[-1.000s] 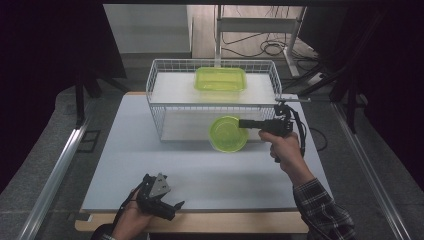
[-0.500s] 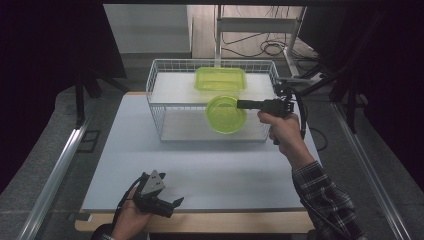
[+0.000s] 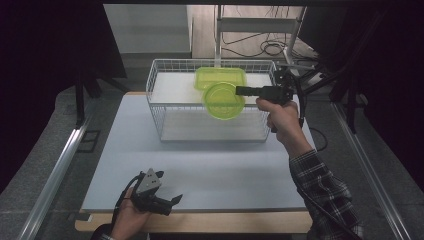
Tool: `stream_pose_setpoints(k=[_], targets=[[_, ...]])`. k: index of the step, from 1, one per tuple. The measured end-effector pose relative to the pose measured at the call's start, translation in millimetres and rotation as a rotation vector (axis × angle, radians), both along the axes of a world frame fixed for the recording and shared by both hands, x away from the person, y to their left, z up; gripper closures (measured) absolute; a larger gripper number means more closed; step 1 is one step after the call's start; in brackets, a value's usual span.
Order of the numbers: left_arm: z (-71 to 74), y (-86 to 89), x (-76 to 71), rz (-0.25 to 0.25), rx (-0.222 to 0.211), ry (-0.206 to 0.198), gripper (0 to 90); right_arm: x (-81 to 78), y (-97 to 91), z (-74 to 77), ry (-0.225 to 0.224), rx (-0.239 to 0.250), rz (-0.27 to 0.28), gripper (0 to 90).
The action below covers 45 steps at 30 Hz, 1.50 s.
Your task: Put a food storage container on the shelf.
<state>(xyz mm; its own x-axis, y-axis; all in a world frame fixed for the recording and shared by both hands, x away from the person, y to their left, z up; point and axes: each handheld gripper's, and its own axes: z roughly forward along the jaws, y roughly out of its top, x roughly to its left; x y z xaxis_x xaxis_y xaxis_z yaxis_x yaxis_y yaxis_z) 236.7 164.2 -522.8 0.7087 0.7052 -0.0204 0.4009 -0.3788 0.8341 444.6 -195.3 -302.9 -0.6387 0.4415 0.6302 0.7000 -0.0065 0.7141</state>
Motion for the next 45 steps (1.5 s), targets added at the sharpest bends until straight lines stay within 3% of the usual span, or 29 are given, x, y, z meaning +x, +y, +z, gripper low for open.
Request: stream_pose_setpoints(k=[15,19,26,36,41,45], targets=[[-1.0,-2.5,-0.4,-0.018,0.03,0.001,0.2,23.7,10.3,30.9,-0.029,0.022,-0.094,80.9],[-1.5,-2.9,-0.4,-0.02,0.036,0.002,0.2,32.3,16.7,37.0,-0.043,0.003,-0.133,80.9],[-2.2,-4.0,-0.7,-0.03,0.048,0.006,0.2,47.5,20.5,36.3,-0.037,-0.015,-0.201,80.8],[-2.9,-4.9,-0.6,-0.034,0.058,0.008,0.2,58.2,25.2,33.5,-0.045,-0.044,-0.249,79.7],[-3.3,-5.6,-0.6,-0.04,0.064,0.012,0.2,57.4,31.2,34.9,-0.098,-0.134,-0.3,72.8],[-4.1,-6.5,-0.5,-0.047,0.074,0.015,0.1,58.7,33.1,33.3,-0.111,-0.162,-0.321,72.9]])
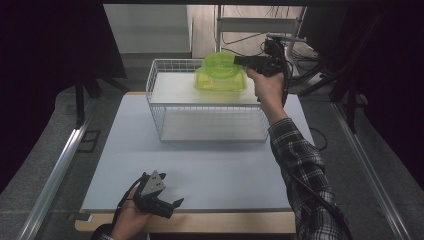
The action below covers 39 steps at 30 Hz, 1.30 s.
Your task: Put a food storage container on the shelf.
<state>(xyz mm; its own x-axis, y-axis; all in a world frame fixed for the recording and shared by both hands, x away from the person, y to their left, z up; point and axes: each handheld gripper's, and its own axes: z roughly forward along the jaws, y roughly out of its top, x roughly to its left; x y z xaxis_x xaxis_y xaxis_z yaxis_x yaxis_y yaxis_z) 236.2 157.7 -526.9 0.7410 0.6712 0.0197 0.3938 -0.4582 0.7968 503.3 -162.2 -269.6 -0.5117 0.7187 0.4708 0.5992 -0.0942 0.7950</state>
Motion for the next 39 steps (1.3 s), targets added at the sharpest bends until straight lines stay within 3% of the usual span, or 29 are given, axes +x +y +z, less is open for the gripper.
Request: stream_pose_setpoints(k=[9,16,20,22,30,37,39], targets=[[0.0,-0.3,0.0,-0.002,0.002,0.001,0.1,3.2,0.5,-2.4,-0.012,-0.03,-0.01,68.6],[-0.2,-0.5,0.1,-0.002,0.007,0.002,0.1,2.2,-0.8,-1.9,-0.012,-0.019,0.028,43.1],[-0.4,-0.9,0.0,-0.002,0.01,0.003,0.2,-2.2,-0.5,-2.6,-0.033,-0.011,0.075,31.8],[-0.4,-1.0,0.0,-0.002,0.01,0.003,0.1,-5.0,-0.6,-3.4,-0.052,-0.034,0.079,28.4],[-0.8,-1.4,0.2,-0.001,0.016,0.006,0.2,-16.4,-1.5,-6.2,-0.093,-0.09,0.123,23.9],[-0.8,-1.6,0.2,-0.002,0.019,0.007,0.1,-26.0,-5.2,-9.3,-0.11,-0.099,0.154,21.7],[-0.8,-1.4,0.4,-0.002,0.02,0.006,0.1,-28.8,-5.6,-10.5,-0.122,-0.127,0.157,20.9]])
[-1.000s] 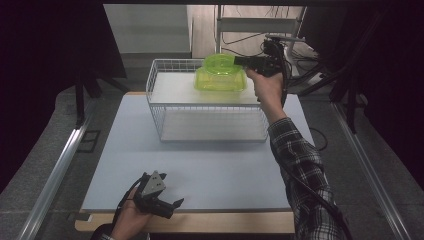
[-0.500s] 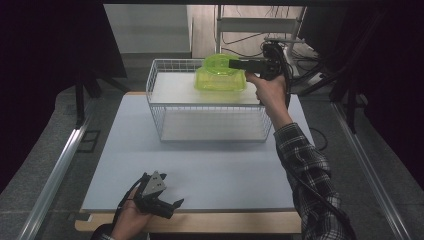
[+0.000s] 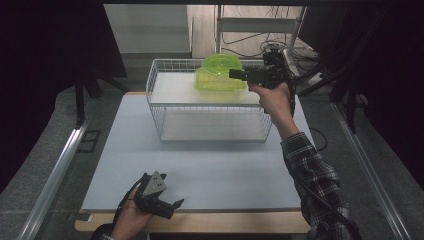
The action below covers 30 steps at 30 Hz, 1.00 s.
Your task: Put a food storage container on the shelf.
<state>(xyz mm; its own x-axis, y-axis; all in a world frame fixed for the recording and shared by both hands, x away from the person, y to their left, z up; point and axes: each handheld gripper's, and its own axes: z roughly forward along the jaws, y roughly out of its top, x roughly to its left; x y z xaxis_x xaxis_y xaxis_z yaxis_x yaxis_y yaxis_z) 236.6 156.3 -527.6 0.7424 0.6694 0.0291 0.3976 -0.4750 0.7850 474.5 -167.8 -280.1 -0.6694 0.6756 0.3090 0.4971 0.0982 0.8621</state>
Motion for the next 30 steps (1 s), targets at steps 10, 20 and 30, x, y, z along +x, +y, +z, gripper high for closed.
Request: stream_pose_setpoints(k=[10,20,30], targets=[[-0.3,-0.2,0.1,0.001,0.001,0.002,0.1,-11.1,-2.1,-6.8,-0.008,-0.008,0.035,20.0],[-0.5,-0.3,0.1,0.002,0.001,0.001,0.2,-29.7,-7.5,-27.6,-0.032,-0.067,0.068,16.6],[-0.3,0.4,0.3,0.004,0.002,0.003,0.2,-54.3,-16.5,-53.4,-0.035,-0.11,0.105,9.9]])
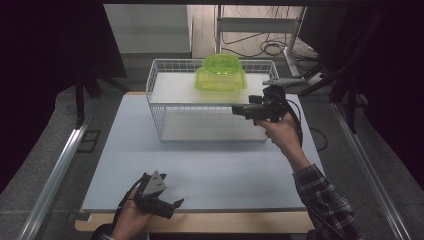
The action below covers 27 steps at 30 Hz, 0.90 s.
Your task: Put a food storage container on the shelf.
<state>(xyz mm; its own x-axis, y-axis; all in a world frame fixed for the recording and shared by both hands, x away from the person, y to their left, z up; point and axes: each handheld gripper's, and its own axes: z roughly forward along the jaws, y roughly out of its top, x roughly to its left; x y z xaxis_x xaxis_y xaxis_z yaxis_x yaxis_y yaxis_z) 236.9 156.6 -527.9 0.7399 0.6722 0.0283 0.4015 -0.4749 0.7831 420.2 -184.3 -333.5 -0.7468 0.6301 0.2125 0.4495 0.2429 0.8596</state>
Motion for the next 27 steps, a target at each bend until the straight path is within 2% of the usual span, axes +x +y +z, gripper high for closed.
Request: stream_pose_setpoints(k=[4,11,17,27], targets=[[0.0,0.0,0.0,-0.002,0.003,0.001,0.2,-11.0,-3.9,-11.4,-0.007,-0.019,0.011,7.8],[-0.2,-0.3,-0.3,0.0,0.001,0.002,0.2,-31.5,-11.2,-34.6,-0.036,-0.083,0.027,6.7],[-0.3,-0.6,-0.5,0.001,0.004,0.002,0.2,-48.8,-19.3,-56.8,-0.067,-0.118,0.008,6.3],[-0.2,-0.6,-0.4,0.001,0.001,0.003,0.2,-70.5,-33.8,-95.3,-0.091,-0.137,-0.016,6.4]])
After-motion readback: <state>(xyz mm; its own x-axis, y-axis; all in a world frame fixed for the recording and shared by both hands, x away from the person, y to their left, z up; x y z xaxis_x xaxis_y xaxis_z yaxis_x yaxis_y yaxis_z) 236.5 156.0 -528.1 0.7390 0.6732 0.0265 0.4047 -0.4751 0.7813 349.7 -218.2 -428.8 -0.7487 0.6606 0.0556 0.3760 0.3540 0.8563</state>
